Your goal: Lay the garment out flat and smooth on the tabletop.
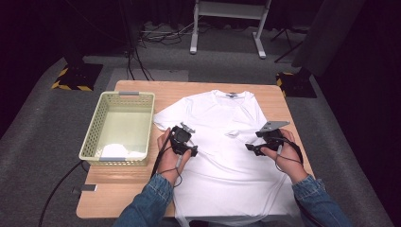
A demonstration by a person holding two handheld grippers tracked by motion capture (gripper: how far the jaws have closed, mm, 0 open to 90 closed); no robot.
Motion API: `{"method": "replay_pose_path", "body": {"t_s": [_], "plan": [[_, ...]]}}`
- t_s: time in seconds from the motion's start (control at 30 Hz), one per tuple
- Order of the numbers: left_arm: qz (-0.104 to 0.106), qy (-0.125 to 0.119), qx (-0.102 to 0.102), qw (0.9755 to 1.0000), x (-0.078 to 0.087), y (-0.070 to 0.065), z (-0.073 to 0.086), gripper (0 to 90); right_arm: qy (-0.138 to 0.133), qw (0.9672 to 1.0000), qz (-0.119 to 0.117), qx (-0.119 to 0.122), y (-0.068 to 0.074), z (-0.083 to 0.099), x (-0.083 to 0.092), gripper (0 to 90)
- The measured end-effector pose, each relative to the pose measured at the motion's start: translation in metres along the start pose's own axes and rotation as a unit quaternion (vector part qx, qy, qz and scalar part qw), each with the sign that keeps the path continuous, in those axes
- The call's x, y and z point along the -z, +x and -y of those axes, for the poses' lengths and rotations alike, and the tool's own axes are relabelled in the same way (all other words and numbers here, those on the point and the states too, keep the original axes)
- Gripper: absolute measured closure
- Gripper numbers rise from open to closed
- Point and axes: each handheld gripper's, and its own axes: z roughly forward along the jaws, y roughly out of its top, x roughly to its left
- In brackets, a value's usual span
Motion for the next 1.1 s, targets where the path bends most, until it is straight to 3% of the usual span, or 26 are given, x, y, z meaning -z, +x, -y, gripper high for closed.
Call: {"method": "replay_pose_path", "body": {"t_s": [0.17,0.3,0.37,0.47,0.53,0.6,0.67,0.73,0.9,1.03,1.1], "plan": [[-0.007,0.019,-0.007,0.9998,-0.010,-0.001,0.001,34.0,0.007,1.0000,-0.003,0.003,-0.005,-0.007,-0.018,29.5],[-0.045,0.038,-0.003,0.9982,-0.010,0.008,0.007,35.5,0.023,0.9997,-0.012,0.002,-0.004,-0.012,-0.036,29.6],[-0.057,0.041,0.015,0.9974,-0.006,0.017,0.013,35.4,0.025,0.9996,-0.015,0.004,-0.004,-0.015,-0.041,29.5],[-0.092,0.050,0.040,0.9937,0.003,0.027,0.024,37.0,0.024,0.9996,-0.013,0.003,-0.006,-0.019,-0.045,29.6],[-0.118,0.055,0.035,0.9909,0.008,0.029,0.029,38.6,0.025,0.9996,-0.009,0.004,-0.008,-0.021,-0.049,29.6],[-0.105,0.048,0.041,0.9924,0.011,0.029,0.032,37.3,0.028,0.9996,-0.007,0.006,-0.009,-0.023,-0.054,30.4],[-0.065,0.032,0.055,0.9958,0.014,0.028,0.034,35.3,0.032,0.9995,-0.005,0.008,-0.009,-0.024,-0.060,32.1],[-0.045,0.021,0.058,0.9971,0.017,0.026,0.035,33.8,0.035,0.9993,-0.002,0.011,-0.010,-0.025,-0.064,33.7],[-0.035,0.000,0.054,0.9979,0.022,0.022,0.038,31.0,0.043,0.9988,-0.001,0.025,-0.009,-0.029,-0.074,43.7],[-0.027,-0.012,0.055,0.9981,0.025,0.021,0.042,30.1,0.059,0.9975,-0.007,0.038,-0.009,-0.033,-0.082,46.4],[-0.036,-0.010,0.051,0.9980,0.026,0.022,0.044,29.8,0.058,0.9975,-0.016,0.037,-0.011,-0.036,-0.085,55.1]]}}
